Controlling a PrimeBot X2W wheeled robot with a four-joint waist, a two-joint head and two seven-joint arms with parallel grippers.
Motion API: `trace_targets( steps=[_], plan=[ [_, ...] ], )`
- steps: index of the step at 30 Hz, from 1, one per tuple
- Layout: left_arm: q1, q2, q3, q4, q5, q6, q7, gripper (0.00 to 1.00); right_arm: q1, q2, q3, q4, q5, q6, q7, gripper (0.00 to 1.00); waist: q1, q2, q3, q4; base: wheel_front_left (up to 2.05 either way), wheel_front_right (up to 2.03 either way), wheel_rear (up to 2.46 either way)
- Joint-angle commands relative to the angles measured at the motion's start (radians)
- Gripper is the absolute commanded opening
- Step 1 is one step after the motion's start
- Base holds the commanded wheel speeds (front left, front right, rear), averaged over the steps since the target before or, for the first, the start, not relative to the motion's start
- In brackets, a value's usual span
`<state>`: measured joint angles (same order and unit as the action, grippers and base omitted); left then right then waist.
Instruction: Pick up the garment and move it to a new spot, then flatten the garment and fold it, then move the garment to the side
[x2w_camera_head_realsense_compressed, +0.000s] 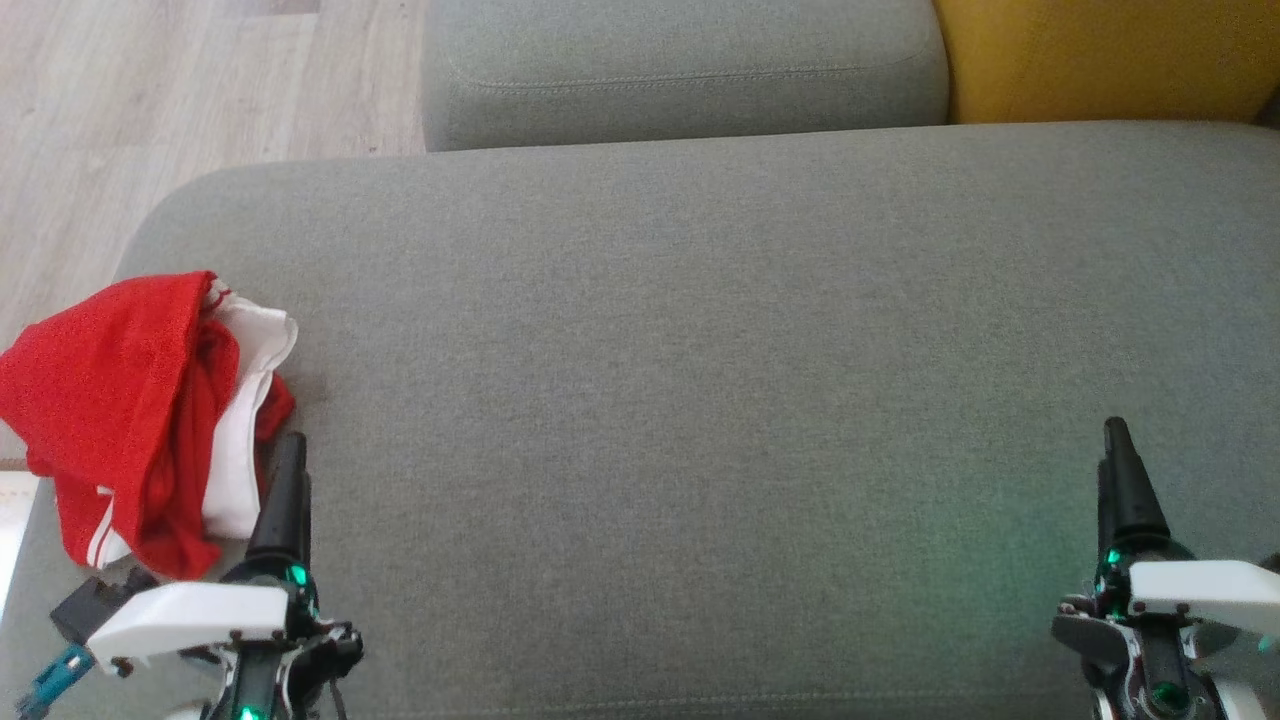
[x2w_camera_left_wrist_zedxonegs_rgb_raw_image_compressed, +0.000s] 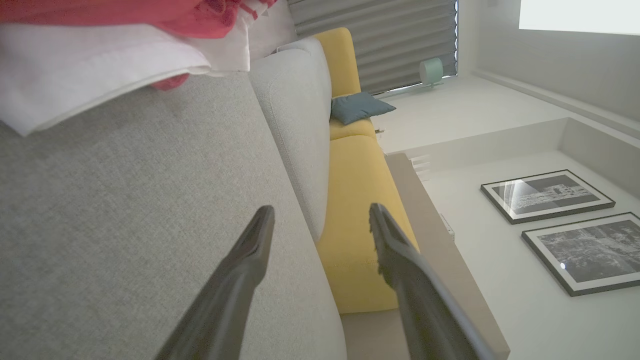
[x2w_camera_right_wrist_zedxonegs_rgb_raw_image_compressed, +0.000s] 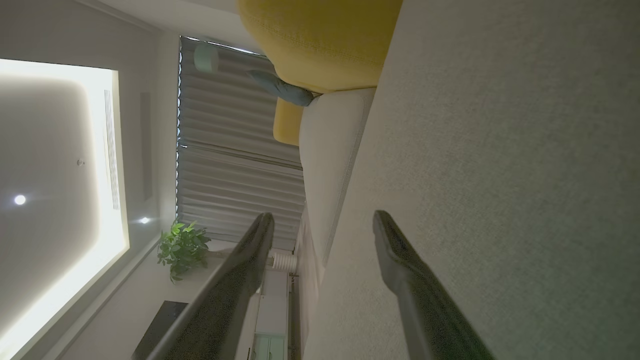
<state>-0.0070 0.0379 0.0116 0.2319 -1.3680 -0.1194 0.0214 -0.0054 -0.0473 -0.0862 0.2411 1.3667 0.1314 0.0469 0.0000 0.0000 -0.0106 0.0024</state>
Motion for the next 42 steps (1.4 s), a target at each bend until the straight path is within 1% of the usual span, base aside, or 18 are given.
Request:
trace_targets(
  steps=[1, 7, 9, 11, 21, 42],
  plan=[
    [-0.064, 0.021, 0.006, -0.042, 0.020, -0.005, -0.008, 1.00, -0.044, -0.020, 0.009, -0.042, -0.019, 0.000, -0.009, 1.00, 0.0000, 0.0000, 0.000, 0.000, 0.00, 0.00, 0.00],
    [-0.068, 0.032, -0.014, -0.064, 0.111, -0.005, -0.025, 1.00, -0.042, -0.023, 0.016, -0.077, -0.112, 0.000, -0.012, 1.00, 0.0000, 0.0000, -0.003, 0.002, 0.00, 0.00, 0.00],
    [-0.069, 0.043, -0.026, -0.070, 0.161, -0.006, -0.034, 1.00, -0.039, -0.024, 0.021, -0.091, -0.158, 0.000, -0.015, 1.00, 0.0000, 0.0000, -0.005, 0.002, 0.00, 0.00, 0.00],
    [-0.068, 0.046, -0.030, -0.071, 0.178, -0.006, -0.037, 1.00, -0.037, -0.024, 0.024, -0.096, -0.173, 0.000, -0.015, 1.00, 0.0000, 0.0000, -0.006, 0.002, 0.00, 0.00, 0.00],
    [-0.066, 0.064, -0.058, -0.079, 0.343, -0.005, -0.066, 1.00, -0.021, -0.027, 0.044, -0.123, -0.324, 0.000, -0.033, 1.00, 0.0000, 0.0000, -0.011, 0.005, 0.00, 0.00, 0.00],
    [-0.036, 0.074, -0.094, -0.107, 0.601, -0.006, -0.128, 1.00, 0.012, -0.019, 0.075, -0.154, -0.638, 0.000, -0.043, 1.00, 0.0000, 0.0000, -0.024, 0.003, 0.00, 0.00, 0.00]
  ],
)
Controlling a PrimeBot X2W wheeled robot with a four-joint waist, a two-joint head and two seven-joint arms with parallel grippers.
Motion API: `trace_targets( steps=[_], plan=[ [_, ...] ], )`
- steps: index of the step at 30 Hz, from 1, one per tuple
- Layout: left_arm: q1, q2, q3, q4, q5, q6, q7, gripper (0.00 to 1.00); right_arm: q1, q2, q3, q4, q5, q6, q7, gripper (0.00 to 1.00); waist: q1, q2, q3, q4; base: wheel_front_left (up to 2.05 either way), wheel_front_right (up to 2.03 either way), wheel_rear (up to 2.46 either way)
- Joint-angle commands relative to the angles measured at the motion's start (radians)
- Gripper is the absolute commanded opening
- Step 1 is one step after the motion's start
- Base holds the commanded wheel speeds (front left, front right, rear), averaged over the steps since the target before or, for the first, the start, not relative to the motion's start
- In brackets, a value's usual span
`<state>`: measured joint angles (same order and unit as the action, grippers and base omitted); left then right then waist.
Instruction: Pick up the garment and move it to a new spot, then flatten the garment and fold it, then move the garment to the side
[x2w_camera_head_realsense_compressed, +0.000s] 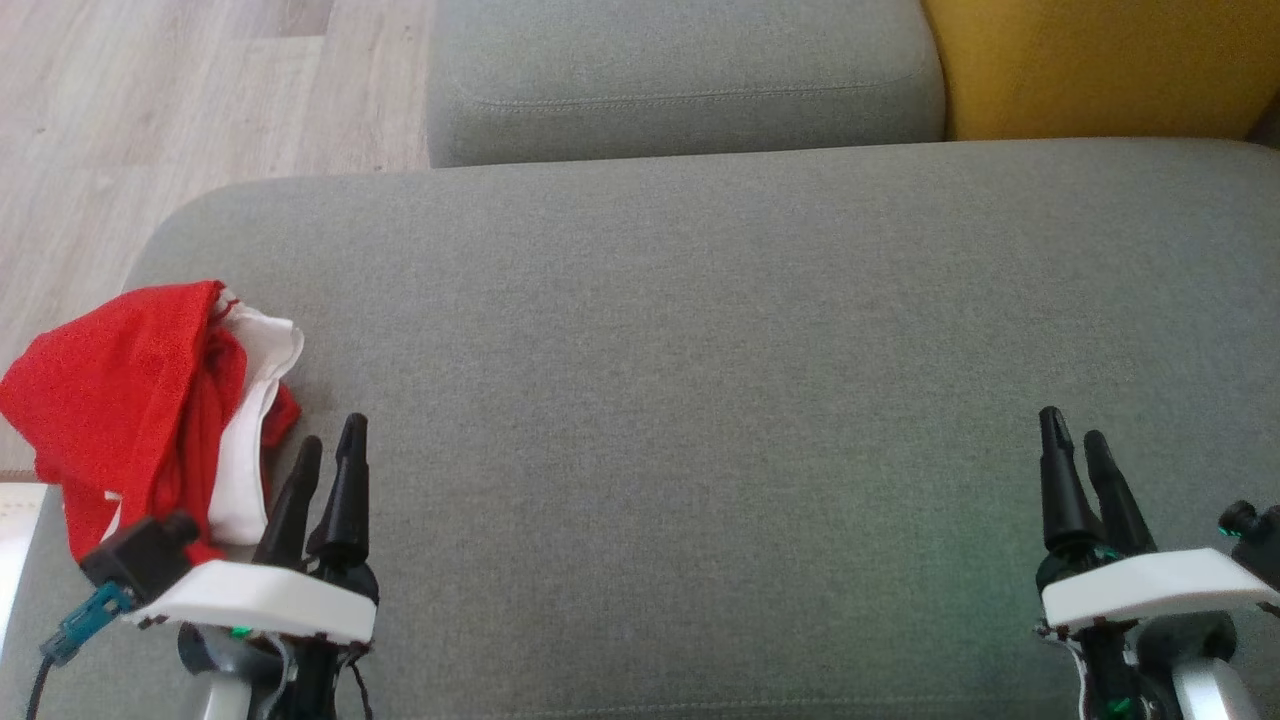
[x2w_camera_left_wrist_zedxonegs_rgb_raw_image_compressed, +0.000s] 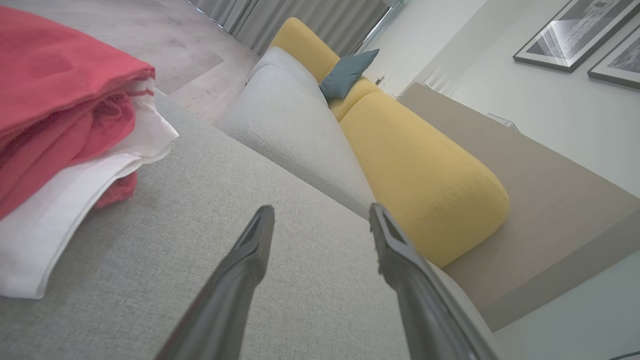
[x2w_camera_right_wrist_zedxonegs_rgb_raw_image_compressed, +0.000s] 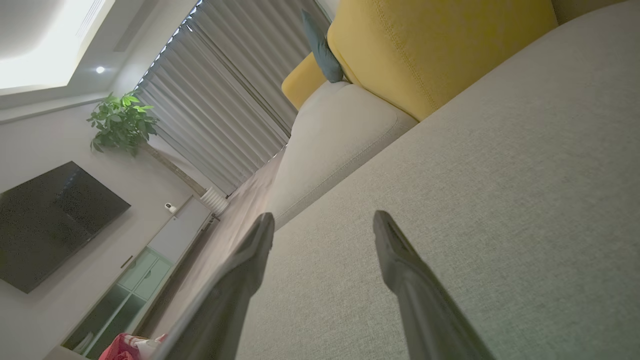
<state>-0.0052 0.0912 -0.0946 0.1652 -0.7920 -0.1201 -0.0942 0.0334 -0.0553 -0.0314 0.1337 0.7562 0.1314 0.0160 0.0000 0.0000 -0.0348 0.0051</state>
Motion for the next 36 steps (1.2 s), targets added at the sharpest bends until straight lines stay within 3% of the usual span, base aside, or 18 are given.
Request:
trace_targets(
  steps=[1, 36],
  plan=[
    [-0.037, 0.021, 0.012, -0.041, 0.036, -0.004, -0.015, 1.00, -0.026, -0.011, 0.021, -0.048, -0.040, 0.000, -0.013, 1.00, 0.0000, 0.0000, -0.001, 0.000, 0.00, 0.00, 0.00],
    [-0.020, 0.030, -0.019, -0.022, 0.438, 0.026, -0.114, 1.00, 0.021, 0.001, 0.041, -0.110, -0.477, -0.001, -0.050, 1.00, 0.0000, 0.0000, -0.010, 0.012, 0.00, 0.00, 0.00]
  ],
)
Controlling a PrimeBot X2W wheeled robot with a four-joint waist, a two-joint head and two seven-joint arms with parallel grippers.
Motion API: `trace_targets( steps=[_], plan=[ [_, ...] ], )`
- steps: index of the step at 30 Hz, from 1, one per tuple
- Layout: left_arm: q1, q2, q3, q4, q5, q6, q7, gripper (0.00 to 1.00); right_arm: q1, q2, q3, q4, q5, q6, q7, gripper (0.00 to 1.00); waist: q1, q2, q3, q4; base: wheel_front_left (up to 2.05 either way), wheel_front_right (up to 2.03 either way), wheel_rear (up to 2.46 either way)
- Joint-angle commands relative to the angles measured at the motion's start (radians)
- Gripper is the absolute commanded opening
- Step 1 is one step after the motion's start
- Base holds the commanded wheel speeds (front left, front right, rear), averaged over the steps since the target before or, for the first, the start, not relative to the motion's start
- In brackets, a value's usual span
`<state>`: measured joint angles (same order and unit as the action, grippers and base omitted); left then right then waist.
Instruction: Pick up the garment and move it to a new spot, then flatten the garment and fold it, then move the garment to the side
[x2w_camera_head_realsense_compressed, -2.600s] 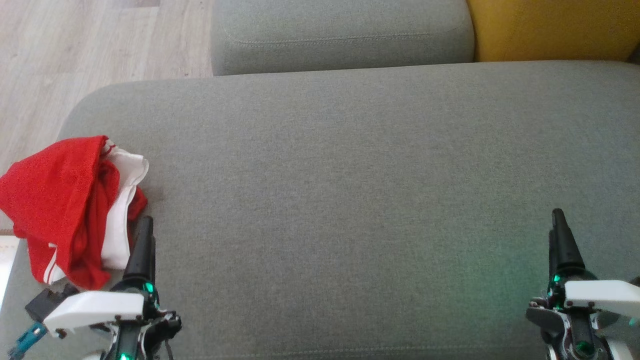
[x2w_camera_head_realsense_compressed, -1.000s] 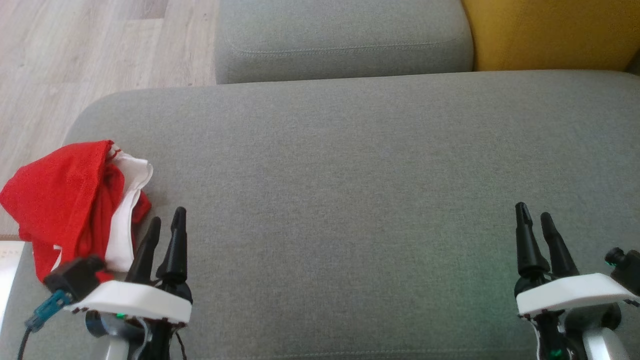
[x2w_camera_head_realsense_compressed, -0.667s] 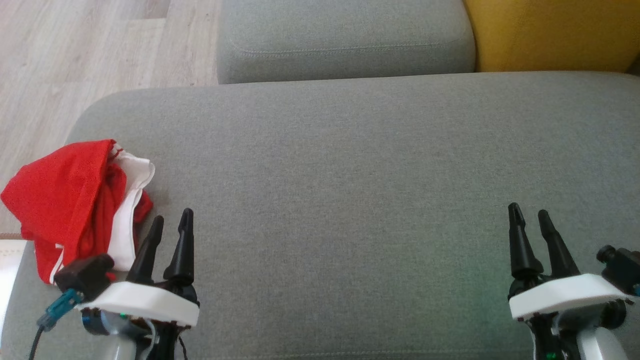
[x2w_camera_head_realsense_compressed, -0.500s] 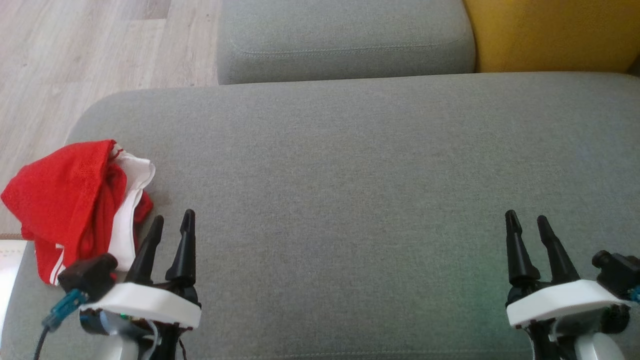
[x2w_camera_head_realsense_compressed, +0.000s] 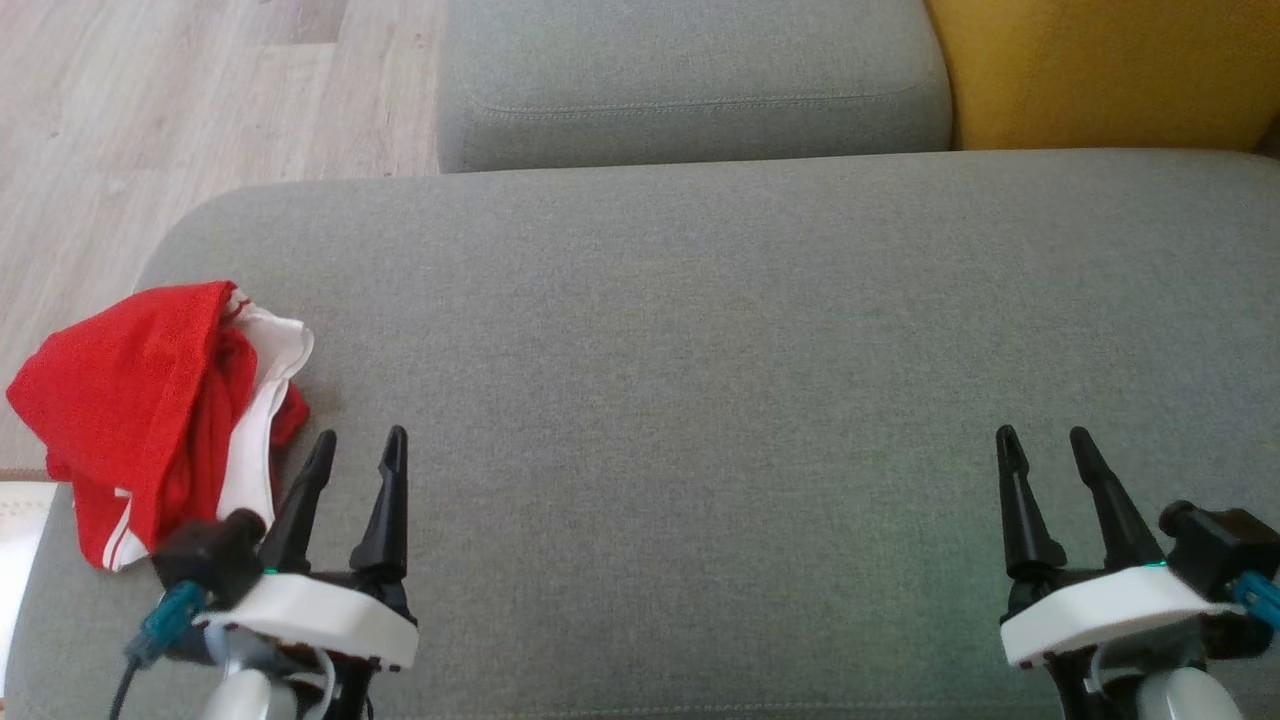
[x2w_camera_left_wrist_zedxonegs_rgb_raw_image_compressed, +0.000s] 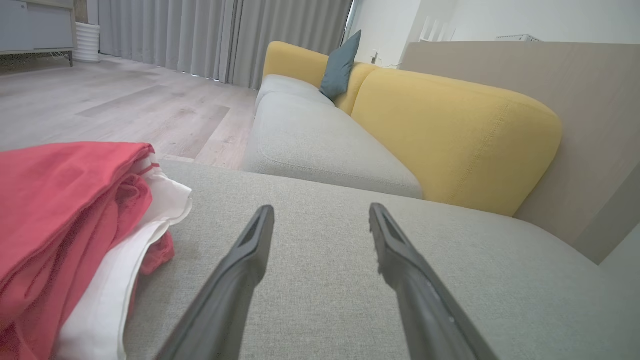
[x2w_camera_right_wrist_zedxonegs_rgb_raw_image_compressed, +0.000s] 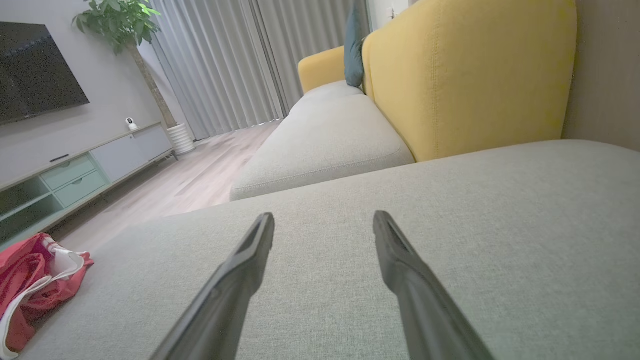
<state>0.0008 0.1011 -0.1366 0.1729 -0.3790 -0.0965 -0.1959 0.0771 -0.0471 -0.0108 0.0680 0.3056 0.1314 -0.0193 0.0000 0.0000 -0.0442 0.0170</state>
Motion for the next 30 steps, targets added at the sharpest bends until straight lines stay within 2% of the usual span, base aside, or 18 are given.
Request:
trace_targets(
  steps=[1, 18, 30],
  plan=[
    [-0.025, 0.020, 0.023, -0.028, 0.035, 0.003, -0.016, 1.00, -0.021, -0.007, 0.021, -0.046, -0.039, -0.001, -0.016, 1.00, 0.0000, 0.0000, -0.001, 0.000, 0.00, 0.00, 0.00],
    [-0.018, 0.012, 0.007, -0.005, 0.191, 0.013, -0.065, 1.00, 0.003, -0.004, 0.019, -0.069, -0.216, -0.001, -0.039, 1.00, 0.0000, 0.0000, -0.005, 0.000, 0.00, 0.00, 0.00],
    [-0.020, 0.001, 0.025, 0.010, 0.161, 0.020, -0.066, 1.00, 0.003, -0.003, 0.013, -0.055, -0.166, -0.001, -0.048, 1.00, 0.0000, 0.0000, 0.001, -0.001, 0.00, 0.00, 0.00]
  ],
)
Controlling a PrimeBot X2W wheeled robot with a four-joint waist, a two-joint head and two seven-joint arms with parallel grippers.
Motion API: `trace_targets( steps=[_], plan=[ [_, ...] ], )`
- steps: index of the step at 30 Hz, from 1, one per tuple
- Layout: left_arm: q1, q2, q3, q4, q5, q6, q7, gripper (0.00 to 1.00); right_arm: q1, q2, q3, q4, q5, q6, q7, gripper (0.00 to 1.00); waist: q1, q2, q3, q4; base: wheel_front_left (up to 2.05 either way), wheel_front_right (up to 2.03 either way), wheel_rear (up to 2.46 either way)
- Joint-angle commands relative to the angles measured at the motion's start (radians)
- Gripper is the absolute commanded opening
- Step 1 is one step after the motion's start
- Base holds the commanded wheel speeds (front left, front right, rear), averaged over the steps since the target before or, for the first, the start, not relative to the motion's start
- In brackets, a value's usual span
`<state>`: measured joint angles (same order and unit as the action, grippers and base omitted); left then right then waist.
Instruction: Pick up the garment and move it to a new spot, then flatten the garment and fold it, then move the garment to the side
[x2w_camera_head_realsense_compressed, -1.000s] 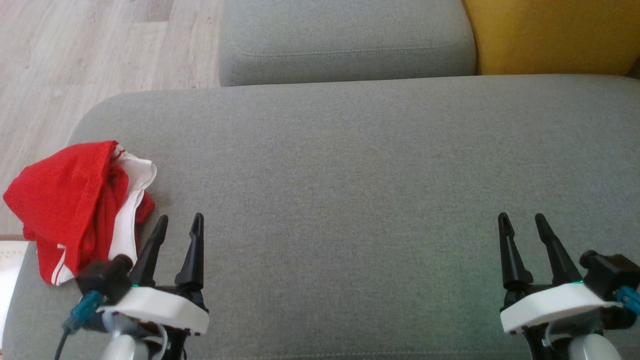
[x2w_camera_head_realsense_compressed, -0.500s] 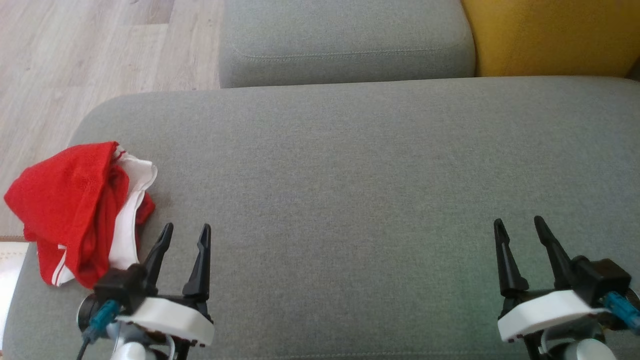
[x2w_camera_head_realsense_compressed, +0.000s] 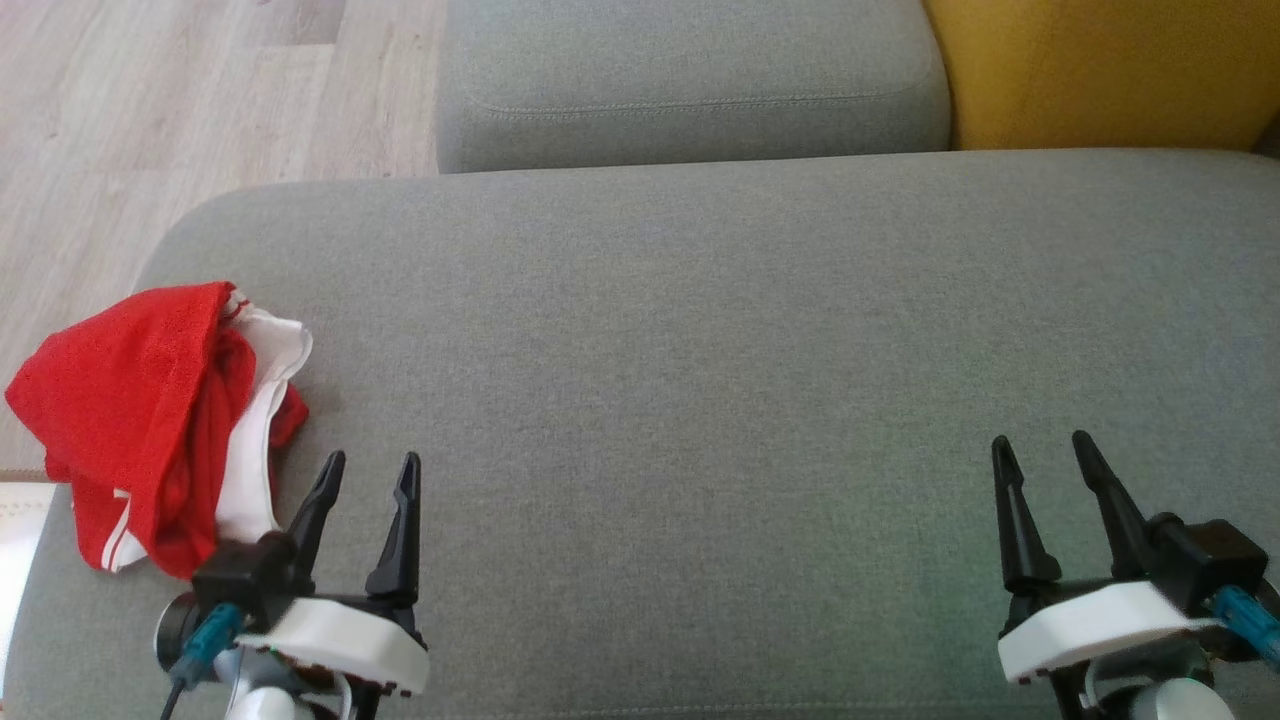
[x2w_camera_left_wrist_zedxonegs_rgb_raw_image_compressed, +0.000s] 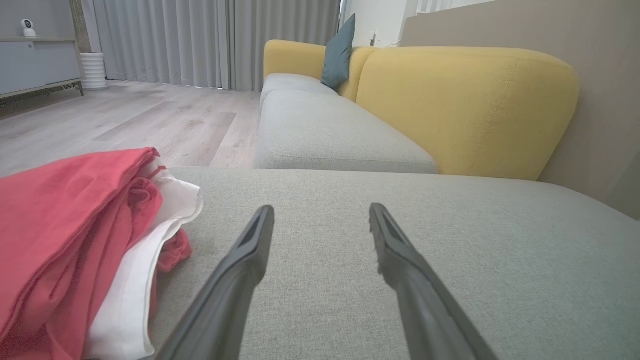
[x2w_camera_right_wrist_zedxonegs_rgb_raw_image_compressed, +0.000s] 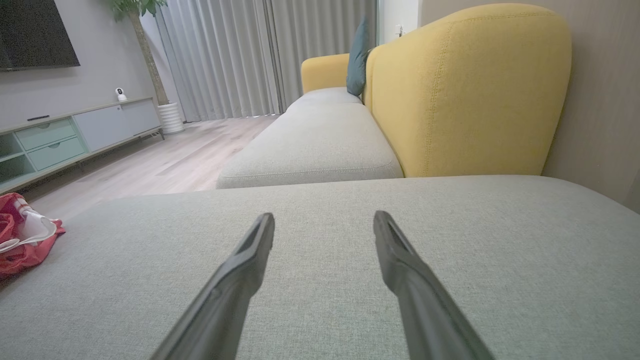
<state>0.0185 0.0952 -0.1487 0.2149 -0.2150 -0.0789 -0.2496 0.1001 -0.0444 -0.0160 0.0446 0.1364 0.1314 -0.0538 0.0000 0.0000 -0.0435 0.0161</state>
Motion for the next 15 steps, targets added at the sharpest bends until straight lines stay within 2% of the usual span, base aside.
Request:
trace_targets(
  steps=[1, 15],
  plan=[
    [-0.038, 0.006, 0.038, -0.030, -0.002, 0.004, -0.012, 1.00, -0.020, -0.006, 0.018, -0.031, 0.004, -0.001, -0.014, 1.00, 0.0000, 0.0000, 0.000, 0.000, 0.00, 0.00, 0.00],
    [-0.052, 0.012, 0.037, -0.020, 0.004, 0.015, -0.012, 1.00, -0.025, -0.006, 0.014, -0.031, 0.005, -0.001, -0.015, 1.00, 0.0000, 0.0000, 0.007, 0.021, 0.00, 0.00, 0.00]
  ],
)
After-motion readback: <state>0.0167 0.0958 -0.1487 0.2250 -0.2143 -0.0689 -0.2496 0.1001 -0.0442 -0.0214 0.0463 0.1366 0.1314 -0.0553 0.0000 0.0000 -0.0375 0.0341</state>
